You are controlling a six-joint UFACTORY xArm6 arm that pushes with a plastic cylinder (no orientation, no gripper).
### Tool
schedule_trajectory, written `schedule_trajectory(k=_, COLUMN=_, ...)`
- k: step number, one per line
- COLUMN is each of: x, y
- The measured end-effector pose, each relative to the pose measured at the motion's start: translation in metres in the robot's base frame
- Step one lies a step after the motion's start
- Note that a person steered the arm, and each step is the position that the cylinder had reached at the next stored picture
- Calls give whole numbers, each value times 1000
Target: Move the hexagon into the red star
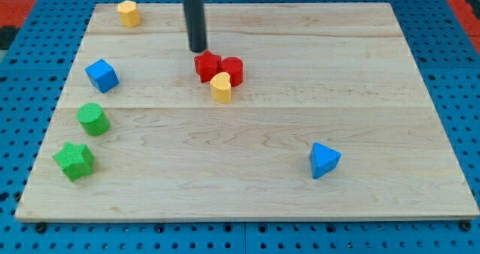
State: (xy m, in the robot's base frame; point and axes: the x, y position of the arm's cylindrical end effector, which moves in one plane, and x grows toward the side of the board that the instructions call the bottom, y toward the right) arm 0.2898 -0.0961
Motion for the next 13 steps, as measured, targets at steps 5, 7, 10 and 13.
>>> schedule_trajectory(k=5, x=-99, y=-180)
schedule_trajectory(k=7, x=-83, y=-70)
schedule_trajectory(k=10, x=-97, y=-3)
schedule_trajectory(k=13, x=-37, y=-16)
